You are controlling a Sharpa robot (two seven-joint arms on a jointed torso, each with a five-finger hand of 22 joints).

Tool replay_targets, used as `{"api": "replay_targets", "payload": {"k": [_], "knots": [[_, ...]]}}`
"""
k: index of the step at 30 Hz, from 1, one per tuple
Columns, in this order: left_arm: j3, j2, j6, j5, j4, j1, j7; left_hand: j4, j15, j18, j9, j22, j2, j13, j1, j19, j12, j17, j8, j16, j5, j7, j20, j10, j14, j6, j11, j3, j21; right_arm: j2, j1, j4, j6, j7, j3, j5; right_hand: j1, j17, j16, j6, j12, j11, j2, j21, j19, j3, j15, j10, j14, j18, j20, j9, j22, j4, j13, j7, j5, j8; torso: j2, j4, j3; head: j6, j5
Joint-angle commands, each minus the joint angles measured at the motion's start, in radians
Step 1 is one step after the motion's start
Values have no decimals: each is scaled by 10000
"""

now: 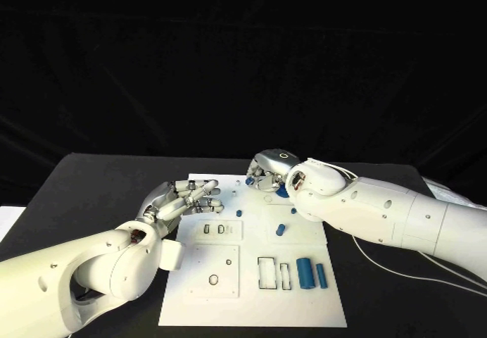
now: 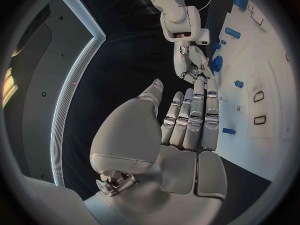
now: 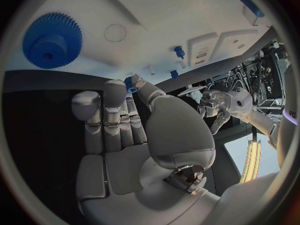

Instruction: Assemble the parts on the task board

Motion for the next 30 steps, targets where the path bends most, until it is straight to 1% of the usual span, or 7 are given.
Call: {"api": "replay_targets", "payload": {"k": [1,2,5,7,14,18,30], "knots": [[7,21,239,9,27,12,35,-74,29,178,-13,-13,63,-9,4,44,-35,9,-54,-18,-4,118,40,-47,-66,-41,6,-11,-49,182,7,-196,-305,-361,4,-235,1,1,69,227,12,16,74,43,23,90,-71,52,73,-201,-71,213,9,93,0,-164,1,54,19,40,-10,46,11],[7,23,239,9,27,12,36,-74,29,178,-13,-13,63,-9,4,44,-35,9,-54,-18,-4,118,40,-47,-66,-41,6,-11,-49,241,8,-250,-311,-366,4,-246,1,6,75,222,8,18,71,47,24,94,-70,49,72,-202,-71,213,14,97,-1,-161,5,51,24,57,-14,49,5],[7,26,239,9,35,12,38,-74,29,178,-13,-13,63,-9,4,44,-35,9,-54,-18,-4,118,40,-47,-66,-41,6,-11,-49,393,7,-381,-345,-379,2,-277,1,19,91,209,-3,23,64,56,25,104,-68,41,70,-204,-71,215,26,107,-5,-152,13,45,33,46,-15,28,29],[7,27,241,9,44,13,40,-74,29,178,-13,-13,63,-9,4,44,-35,9,-54,-18,-4,118,40,-47,-66,-41,6,-11,-49,488,5,-459,-355,-373,0,-294,-5,25,102,197,-14,30,53,58,20,111,-64,31,68,-204,-70,218,23,121,-8,-143,10,38,45,60,-22,50,38],[8,43,249,9,45,14,39,-74,29,178,-13,-13,63,-9,4,44,-35,9,-54,-18,-4,118,40,-47,-66,-41,6,-11,-49,700,2,-622,-279,-278,-4,-309,-17,24,114,180,-34,41,38,71,16,124,-55,18,62,-207,-66,225,34,153,-13,-134,-25,29,54,53,-25,52,91],[8,44,253,9,38,14,37,-96,35,177,-13,-18,69,-11,13,47,-49,20,-68,-28,-4,127,44,-62,-72,-54,13,-8,-62,756,1,-657,-239,-227,-5,-303,-42,27,129,159,-54,51,16,85,13,131,-47,5,54,-209,-60,231,48,195,-17,-124,-63,17,61,43,-19,97,105],[8,68,276,9,34,16,34,-97,35,177,-13,-18,69,-11,14,47,-50,20,-68,-28,-4,127,44,-62,-72,-54,13,-8,-62,1005,-14,-973,265,-187,-37,-309,-98,43,172,107,-101,73,-44,105,-6,134,-29,-36,40,-210,-44,243,58,292,-27,-105,-151,-14,85,65,-37,47,119]]}}
